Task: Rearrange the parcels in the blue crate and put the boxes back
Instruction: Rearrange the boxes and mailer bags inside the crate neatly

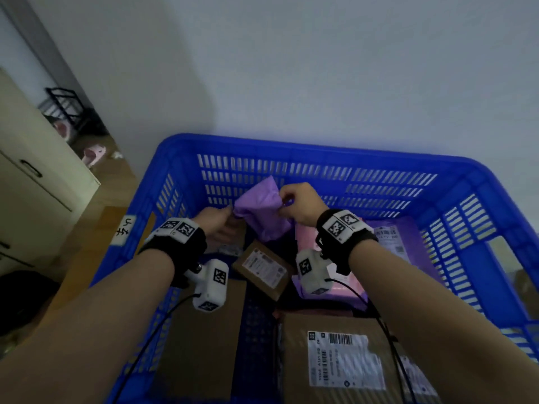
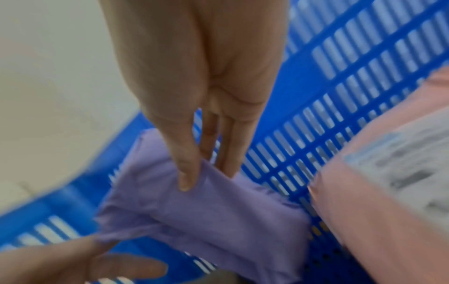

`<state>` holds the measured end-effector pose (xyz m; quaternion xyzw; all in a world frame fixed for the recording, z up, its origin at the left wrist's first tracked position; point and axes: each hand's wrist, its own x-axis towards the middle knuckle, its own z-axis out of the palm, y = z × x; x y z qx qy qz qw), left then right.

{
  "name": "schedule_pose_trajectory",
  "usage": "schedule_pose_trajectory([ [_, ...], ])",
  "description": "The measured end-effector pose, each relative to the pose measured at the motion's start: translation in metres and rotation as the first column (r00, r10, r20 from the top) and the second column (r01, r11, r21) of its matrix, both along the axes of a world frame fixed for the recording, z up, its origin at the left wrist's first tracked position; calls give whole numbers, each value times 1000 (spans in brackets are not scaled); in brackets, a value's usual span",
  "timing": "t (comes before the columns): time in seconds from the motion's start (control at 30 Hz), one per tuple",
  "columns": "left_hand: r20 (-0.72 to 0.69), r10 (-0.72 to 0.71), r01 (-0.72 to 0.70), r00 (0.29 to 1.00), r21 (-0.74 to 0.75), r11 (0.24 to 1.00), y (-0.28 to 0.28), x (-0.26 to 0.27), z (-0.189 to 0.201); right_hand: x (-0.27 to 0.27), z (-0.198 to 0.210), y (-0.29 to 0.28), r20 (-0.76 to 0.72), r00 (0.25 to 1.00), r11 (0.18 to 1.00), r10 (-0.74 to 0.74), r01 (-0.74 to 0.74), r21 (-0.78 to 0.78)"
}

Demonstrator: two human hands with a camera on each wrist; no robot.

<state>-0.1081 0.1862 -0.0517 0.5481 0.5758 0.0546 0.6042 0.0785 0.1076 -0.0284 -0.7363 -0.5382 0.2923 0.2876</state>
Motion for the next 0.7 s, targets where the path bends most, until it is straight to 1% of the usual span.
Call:
schedule_pose_trajectory([
  [0.03,11,49,-48,999,-42,998,-5,-3,6,0,5,-5,-34,999,999,17,-15,46],
  [0.07,9,65,-64,998,-88,994,-10,-7,14,0,9,-10,-60,998,996,34,-29,85],
  [0.17,78,47,-28,996,-238,971,-24,-17,36,-1,21,-25,-148,987,984,69,-43,170],
  [0.23,131,46,-7,990,-281,960,-32,-20,47,-4,28,-36,-220,972,978,84,-38,205],
  [0.33,230,68,-3,971,-274,962,-47,-17,58,-7,34,-51,-325,937,967,127,-43,253],
  [0.43,340,97,14,936,-309,951,-63,-9,69,-9,33,-63,-407,892,954,197,-78,290],
  [0.57,461,159,5,873,-334,943,-76,-6,76,-8,27,-77,-448,868,939,213,-55,339],
  [0.63,473,208,-34,856,-349,937,-82,-6,80,-5,25,-80,-445,875,944,189,-37,328],
  [0.7,491,215,-46,844,-333,942,-87,-7,81,-2,23,-82,-438,882,949,172,-29,314],
])
